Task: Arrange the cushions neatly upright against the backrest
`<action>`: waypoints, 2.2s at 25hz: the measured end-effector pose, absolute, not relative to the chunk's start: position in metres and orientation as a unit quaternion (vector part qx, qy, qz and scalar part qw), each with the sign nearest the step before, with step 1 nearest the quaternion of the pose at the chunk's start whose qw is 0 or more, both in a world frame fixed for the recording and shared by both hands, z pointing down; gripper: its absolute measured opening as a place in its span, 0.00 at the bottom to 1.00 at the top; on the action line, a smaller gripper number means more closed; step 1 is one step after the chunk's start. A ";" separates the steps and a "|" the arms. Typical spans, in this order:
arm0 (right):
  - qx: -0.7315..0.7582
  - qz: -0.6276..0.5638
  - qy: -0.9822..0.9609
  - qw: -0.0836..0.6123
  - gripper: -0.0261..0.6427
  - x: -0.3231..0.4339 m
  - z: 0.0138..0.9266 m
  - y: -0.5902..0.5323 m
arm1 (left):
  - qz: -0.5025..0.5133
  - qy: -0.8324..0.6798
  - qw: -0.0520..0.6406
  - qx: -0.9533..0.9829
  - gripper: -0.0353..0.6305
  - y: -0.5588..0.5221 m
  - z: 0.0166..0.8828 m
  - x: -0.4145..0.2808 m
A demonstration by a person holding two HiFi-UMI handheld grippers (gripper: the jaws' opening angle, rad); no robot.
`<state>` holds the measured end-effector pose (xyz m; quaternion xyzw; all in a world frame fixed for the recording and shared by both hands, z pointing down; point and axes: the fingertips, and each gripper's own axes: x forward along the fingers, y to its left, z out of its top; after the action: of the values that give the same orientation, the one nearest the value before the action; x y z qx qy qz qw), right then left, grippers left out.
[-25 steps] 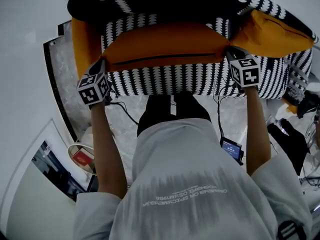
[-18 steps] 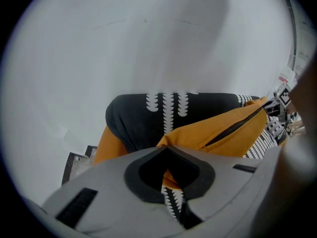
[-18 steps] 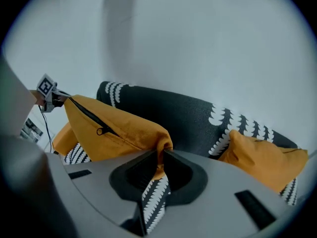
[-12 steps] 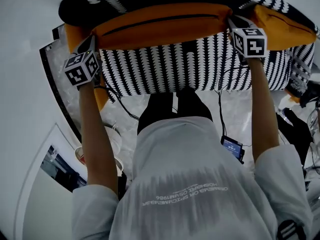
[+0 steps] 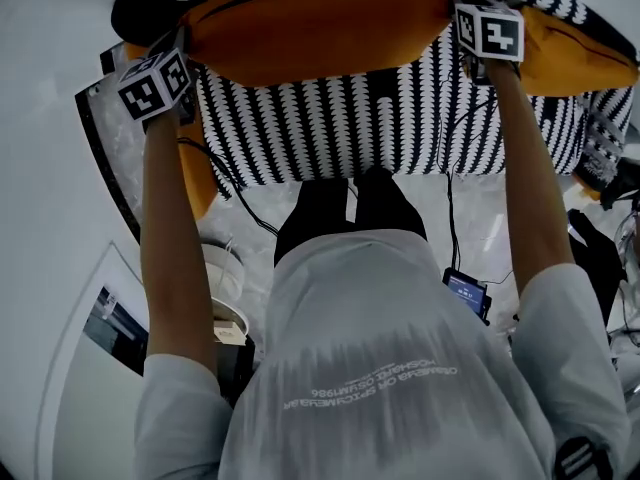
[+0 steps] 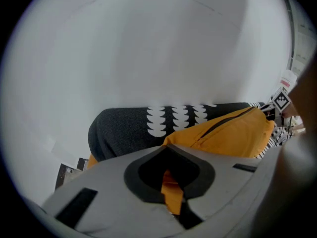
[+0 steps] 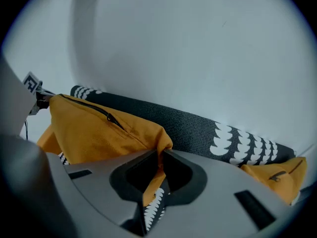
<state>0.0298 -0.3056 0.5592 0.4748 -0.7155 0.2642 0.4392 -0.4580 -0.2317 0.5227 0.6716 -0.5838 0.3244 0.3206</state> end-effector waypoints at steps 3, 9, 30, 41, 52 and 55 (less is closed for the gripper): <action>0.476 0.264 -0.706 0.454 0.10 0.028 0.563 -0.315 | 0.309 -0.588 0.335 0.668 0.09 -0.248 0.532 -0.460; 0.468 0.243 -0.699 0.484 0.10 0.026 0.564 -0.320 | 0.275 -0.597 0.357 0.664 0.09 -0.254 0.534 -0.464; 0.551 0.136 -0.706 0.423 0.14 0.078 0.404 -0.217 | 0.316 -0.580 0.193 0.726 0.14 -0.174 0.430 -0.437; 0.527 0.089 -0.780 0.325 0.05 0.066 0.281 -0.098 | 0.245 -0.582 0.114 0.767 0.09 -0.078 0.310 -0.329; 0.511 0.036 -0.822 0.249 0.05 0.093 0.172 0.055 | 0.197 -0.586 0.067 0.783 0.09 0.080 0.213 -0.221; 0.493 0.018 -0.836 0.240 0.05 0.088 0.149 0.100 | 0.193 -0.577 0.049 0.792 0.09 0.126 0.191 -0.191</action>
<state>0.0880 0.1003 0.1495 0.4930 -0.8360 0.0181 0.2400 -0.1910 0.1265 0.1913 0.7920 -0.5772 0.1926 0.0494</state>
